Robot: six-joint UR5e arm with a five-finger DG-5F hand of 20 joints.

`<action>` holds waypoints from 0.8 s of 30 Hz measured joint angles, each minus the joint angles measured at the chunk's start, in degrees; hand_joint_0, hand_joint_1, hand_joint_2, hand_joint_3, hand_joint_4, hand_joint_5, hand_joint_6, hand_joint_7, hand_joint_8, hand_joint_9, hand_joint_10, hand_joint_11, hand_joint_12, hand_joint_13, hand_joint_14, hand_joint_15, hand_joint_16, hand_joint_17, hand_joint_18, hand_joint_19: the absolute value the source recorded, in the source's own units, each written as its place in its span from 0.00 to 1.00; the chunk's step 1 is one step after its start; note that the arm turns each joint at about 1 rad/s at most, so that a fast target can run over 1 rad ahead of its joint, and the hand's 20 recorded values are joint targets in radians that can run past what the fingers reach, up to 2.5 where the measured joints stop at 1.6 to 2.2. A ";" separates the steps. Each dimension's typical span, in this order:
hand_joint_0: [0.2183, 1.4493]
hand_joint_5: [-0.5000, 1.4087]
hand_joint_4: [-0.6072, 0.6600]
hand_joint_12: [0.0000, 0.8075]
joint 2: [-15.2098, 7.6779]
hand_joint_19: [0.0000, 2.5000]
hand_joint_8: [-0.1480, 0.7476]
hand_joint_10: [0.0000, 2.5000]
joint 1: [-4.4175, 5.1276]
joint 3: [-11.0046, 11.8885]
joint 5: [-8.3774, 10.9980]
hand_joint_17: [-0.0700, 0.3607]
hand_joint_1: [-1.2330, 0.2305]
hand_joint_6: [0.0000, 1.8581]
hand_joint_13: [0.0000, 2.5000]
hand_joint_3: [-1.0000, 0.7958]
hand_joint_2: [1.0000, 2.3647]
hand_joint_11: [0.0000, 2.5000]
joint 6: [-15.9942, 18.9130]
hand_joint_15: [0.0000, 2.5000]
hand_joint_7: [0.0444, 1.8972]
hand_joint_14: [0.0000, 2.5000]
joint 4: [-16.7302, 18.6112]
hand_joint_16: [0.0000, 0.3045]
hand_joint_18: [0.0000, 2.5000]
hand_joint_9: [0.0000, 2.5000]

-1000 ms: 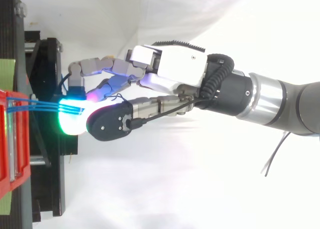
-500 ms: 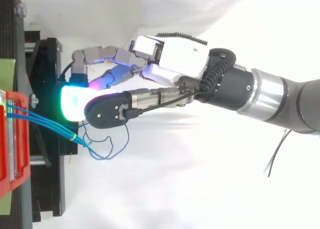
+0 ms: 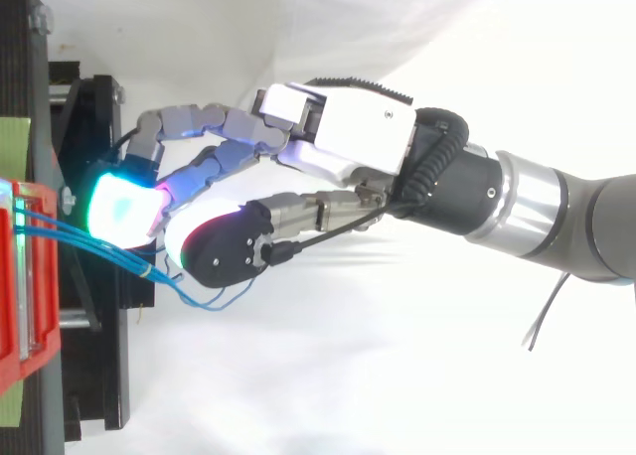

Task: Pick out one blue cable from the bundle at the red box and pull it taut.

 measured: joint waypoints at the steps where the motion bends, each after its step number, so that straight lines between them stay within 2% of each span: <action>1: 0.20 0.19 0.63 0.44 -0.01 0.25 0.43 0.01 0.24 0.00 0.41 0.47 0.51 0.27 0.30 0.28 0.00 0.17 -0.50 0.14 0.56 0.01 0.16 0.19 0.24 0.32; 10: 0.25 0.19 0.61 0.41 -0.01 0.26 0.41 0.01 1.79 0.00 2.81 0.44 0.44 0.27 0.29 0.28 0.00 0.17 -1.58 0.14 0.59 0.01 0.63 0.17 0.23 0.32; 16: 0.27 0.20 0.60 0.41 -0.01 0.26 0.41 0.01 2.58 -0.03 2.99 0.43 0.44 0.27 0.29 0.29 0.00 0.18 -1.41 0.14 0.61 0.01 0.65 0.17 0.23 0.32; 24: 0.30 0.20 0.58 0.39 -0.02 0.26 0.40 0.01 3.16 -0.08 3.01 0.43 0.45 0.27 0.29 0.33 0.01 0.18 -1.30 0.14 0.63 0.01 0.61 0.17 0.22 0.33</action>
